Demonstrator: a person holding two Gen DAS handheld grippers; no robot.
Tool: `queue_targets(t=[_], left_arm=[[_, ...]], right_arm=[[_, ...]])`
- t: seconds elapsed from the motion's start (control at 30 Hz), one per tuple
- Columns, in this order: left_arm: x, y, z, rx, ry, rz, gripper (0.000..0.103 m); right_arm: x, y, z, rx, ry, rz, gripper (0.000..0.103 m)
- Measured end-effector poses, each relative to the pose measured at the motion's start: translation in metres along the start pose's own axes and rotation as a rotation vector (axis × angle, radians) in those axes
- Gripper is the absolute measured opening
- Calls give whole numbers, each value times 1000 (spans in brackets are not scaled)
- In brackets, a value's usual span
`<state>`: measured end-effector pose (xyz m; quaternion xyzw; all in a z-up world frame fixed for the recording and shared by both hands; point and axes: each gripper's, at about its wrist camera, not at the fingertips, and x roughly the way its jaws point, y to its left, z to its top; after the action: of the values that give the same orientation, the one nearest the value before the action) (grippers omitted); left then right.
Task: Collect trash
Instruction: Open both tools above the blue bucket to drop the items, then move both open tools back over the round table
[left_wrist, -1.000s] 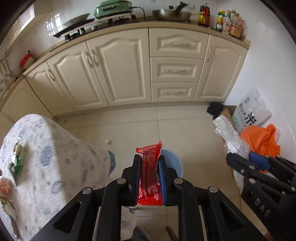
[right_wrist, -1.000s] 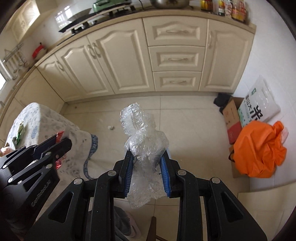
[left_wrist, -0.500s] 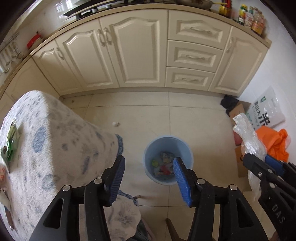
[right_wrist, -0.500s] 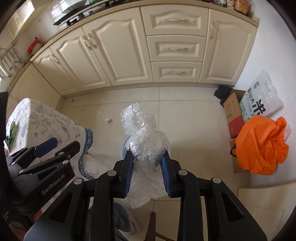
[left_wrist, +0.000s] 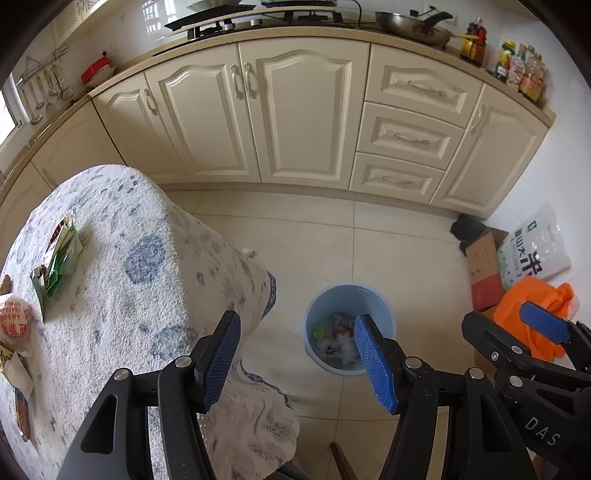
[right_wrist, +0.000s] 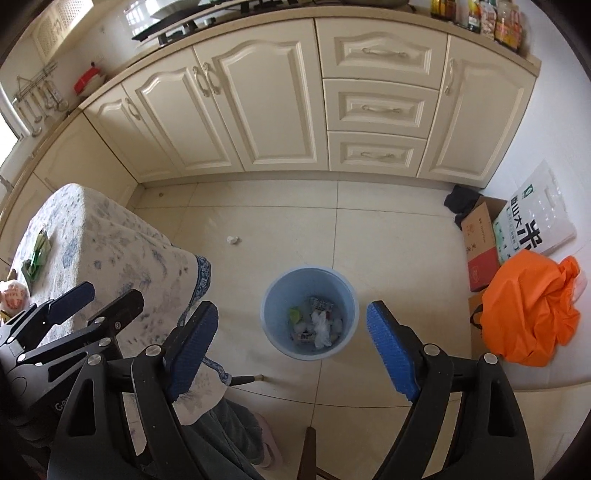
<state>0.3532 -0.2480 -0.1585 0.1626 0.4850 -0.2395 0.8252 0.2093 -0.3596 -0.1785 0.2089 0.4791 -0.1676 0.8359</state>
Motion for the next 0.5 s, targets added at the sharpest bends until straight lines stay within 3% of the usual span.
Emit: queue_targets(t=[0.5], left_arm=[[-90,52,-48,-43,-87,-12,60]], right_arm=[[-52,15,-15,-38,-82,11,84]])
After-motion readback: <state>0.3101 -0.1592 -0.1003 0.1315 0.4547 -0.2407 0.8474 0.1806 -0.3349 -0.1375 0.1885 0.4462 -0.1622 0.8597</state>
